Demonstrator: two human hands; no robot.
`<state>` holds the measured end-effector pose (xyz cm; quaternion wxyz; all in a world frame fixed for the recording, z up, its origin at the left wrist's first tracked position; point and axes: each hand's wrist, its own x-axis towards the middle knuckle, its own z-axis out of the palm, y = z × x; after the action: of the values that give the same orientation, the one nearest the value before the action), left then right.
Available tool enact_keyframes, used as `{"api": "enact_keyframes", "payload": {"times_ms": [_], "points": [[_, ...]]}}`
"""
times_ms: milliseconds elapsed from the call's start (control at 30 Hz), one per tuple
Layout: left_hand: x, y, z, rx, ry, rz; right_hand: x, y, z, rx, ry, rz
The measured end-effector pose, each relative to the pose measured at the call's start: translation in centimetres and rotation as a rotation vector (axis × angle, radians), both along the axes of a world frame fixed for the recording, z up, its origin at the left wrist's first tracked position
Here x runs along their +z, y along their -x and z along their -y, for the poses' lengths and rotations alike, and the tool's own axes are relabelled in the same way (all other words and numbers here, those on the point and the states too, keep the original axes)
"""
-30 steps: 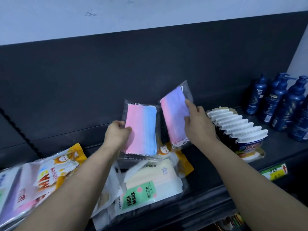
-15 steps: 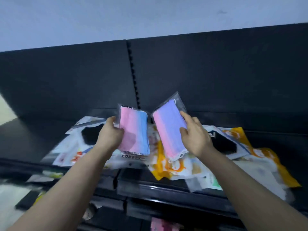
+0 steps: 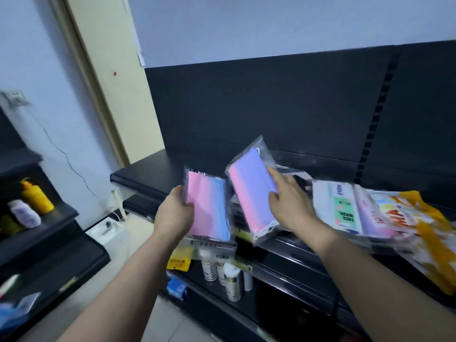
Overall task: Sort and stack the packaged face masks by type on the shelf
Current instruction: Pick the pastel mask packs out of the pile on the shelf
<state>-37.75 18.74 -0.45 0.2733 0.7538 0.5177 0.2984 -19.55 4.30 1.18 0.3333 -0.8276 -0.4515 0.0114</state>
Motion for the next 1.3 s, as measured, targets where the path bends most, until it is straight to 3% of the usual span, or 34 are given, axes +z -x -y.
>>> {"api": "enact_keyframes", "payload": {"times_ms": [400, 833, 1067, 1300], "points": [[-1.9, 4.2, -15.0, 0.076, 0.034, 0.026, -1.3, 2.9, -15.5, 0.01, 0.035, 0.068], [-1.2, 2.0, -36.5, 0.055, 0.056, -0.064, -2.2, 0.9, -36.2, 0.015, 0.027, -0.16], [-1.9, -0.8, -45.7, -0.077, 0.081, -0.089, -2.4, -0.1, -41.7, -0.04, -0.033, -0.175], [-5.4, -3.0, -52.3, -0.249, 0.01, -0.327, -3.5, 1.1, -44.3, -0.15, -0.107, -0.311]]}}
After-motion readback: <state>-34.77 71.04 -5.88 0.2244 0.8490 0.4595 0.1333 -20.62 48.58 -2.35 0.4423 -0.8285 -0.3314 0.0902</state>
